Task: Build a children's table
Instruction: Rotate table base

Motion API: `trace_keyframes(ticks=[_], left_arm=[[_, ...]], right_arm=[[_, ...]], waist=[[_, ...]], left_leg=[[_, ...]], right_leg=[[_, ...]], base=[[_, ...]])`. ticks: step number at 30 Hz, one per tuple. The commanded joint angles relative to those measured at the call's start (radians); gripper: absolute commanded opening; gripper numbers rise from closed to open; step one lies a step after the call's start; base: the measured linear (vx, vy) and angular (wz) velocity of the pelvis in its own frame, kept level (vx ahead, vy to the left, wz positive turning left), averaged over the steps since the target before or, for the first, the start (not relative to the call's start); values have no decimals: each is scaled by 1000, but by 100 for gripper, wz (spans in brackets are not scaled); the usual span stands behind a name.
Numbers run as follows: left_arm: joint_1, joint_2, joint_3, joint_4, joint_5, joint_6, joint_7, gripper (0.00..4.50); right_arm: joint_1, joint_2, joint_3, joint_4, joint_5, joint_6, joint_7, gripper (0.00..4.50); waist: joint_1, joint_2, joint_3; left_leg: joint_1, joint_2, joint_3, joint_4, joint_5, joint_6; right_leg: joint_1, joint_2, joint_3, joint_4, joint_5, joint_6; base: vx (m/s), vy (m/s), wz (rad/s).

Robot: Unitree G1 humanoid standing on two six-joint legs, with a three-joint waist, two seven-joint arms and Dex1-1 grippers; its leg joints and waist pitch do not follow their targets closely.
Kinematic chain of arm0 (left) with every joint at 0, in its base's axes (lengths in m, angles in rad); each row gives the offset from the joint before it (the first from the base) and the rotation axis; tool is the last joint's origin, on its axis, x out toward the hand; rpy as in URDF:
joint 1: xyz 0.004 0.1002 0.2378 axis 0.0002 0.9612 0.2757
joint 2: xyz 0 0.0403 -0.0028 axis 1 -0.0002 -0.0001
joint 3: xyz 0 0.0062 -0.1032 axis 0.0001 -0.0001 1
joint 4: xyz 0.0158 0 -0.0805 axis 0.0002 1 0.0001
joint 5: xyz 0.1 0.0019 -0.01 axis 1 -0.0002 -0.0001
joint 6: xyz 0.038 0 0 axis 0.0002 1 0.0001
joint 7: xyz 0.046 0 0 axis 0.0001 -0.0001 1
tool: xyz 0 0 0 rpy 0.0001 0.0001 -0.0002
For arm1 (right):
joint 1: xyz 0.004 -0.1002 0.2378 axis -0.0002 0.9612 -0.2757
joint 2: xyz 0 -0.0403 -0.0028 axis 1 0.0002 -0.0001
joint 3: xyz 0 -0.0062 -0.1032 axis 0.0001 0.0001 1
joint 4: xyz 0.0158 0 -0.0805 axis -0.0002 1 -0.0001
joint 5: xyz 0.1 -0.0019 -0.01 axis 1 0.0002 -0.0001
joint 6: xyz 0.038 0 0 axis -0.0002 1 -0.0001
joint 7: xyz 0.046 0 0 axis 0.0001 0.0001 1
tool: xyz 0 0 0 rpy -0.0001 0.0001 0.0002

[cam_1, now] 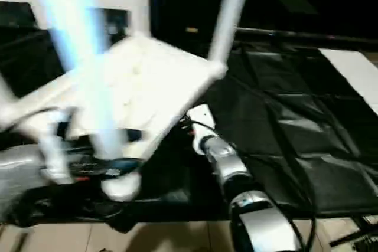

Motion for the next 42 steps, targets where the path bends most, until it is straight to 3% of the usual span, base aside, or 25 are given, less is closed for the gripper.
trace_keyframes(ticks=[1,6,8,10,11,12,14,16,19,22,24,28,29,30,32,37,42], left_arm=[[-39,-31,-59,-6,2,-14,5,446],[-110,-127,-140,69,108,-93,52,446],[-163,-187,-168,175,234,-203,151,446],[-188,-209,-177,229,294,-261,202,446],[-188,-209,-177,229,294,-261,202,446],[-205,-195,-185,273,349,-311,232,446],[-224,-162,-194,334,423,-355,288,446],[-229,-154,-195,356,447,-366,310,446],[-246,-140,-188,448,525,-416,375,446],[-233,-124,-189,469,523,-444,318,446],[-222,-105,-204,470,508,-455,271,446],[-212,-49,-249,517,517,-490,160,446],[-219,-39,-252,540,525,-498,147,430],[-234,-23,-255,578,542,-517,133,419],[-252,-13,-239,618,549,-542,118,411],[-299,52,-236,702,568,-578,15,370],[-346,119,-291,780,603,-620,-127,324]], right_arm=[[-31,35,35,1,-11,-30,44,373],[-33,34,36,10,-20,-33,29,373],[-36,17,22,17,-21,-34,4,373],[-39,8,13,23,-22,-36,-16,373],[-39,8,13,23,-22,-36,-16,373],[-40,-11,-6,25,-13,-36,-32,373],[-34,-51,-34,14,6,-39,-33,373],[-30,-64,-40,6,11,-40,-24,373],[-13,-112,-55,-18,20,-49,4,373],[5,-153,-60,-47,23,-55,45,373],[19,-180,-57,-75,29,-55,97,373],[77,-246,-16,-189,48,-33,294,373],[92,-259,-7,-223,55,-21,338,373],[112,-279,12,-275,62,-8,402,373],[135,-301,31,-329,78,26,463,373],[179,-347,63,-433,104,86,588,373],[214,-391,89,-530,117,144,687,373]], waist=[[9,17,-58],[8,17,-61],[9,16,-61],[9,14,-59],[12,13,-63],[9,27,-60],[10,23,-63],[13,25,-62],[17,22,-57],[18,21,-59],[18,25,-60],[25,30,-60],[25,27,-62],[28,34,-63],[28,30,-63],[33,31,-59],[40,34,-58]], left_leg=[[-2,-24,16,-67,-345,-41],[-2,-22,18,-64,-311,-32],[-1,-24,18,-63,-316,-27],[2,-24,19,-62,-324,-22],[3,-23,19,-62,-313,-20],[0,-23,17,-65,-320,-24],[2,-25,17,-61,-333,-21],[8,-24,18,-60,-348,-17],[4,-28,17,-61,-360,-15],[3,-30,15,-60,-364,-15],[7,-27,15,-60,-377,-14],[4,-24,15,-62,-373,5],[3,-25,16,-62,-356,11],[4,-24,16,-62,-342,12],[1,-25,16,-62,-330,15],[4,-23,15,-64,-346,17],[8,-19,15,-67,-352,3]], right_leg=[[47,-27,24,-69,-289,-160],[50,-28,24,-70,-255,-166],[51,-28,23,-71,-265,-162],[47,-24,22,-79,-278,-149],[50,-29,23,-75,-268,-154],[50,-25,21,-79,-262,-155],[51,-27,20,-74,-274,-158],[46,-25,20,-78,-292,-155],[47,-23,16,-87,-360,-132],[46,-27,14,-94,-423,-112],[40,-27,14,-93,-407,-132],[43,-23,16,-88,-340,-161],[48,-21,17,-85,-306,-171],[48,-23,18,-81,-278,-182],[53,-24,18,-80,-260,-190],[51,-25,18,-83,-296,-186],[49,-29,19,-84,-313,-187]], base=[[0,0,0],[0,0,0],[0,0,0],[0,0,0],[0,0,0],[0,0,0],[0,0,0],[0,0,0],[0,0,0],[0,0,0],[0,0,0],[0,0,0],[0,0,0],[0,0,0],[0,0,0],[0,0,0],[0,0,0]])
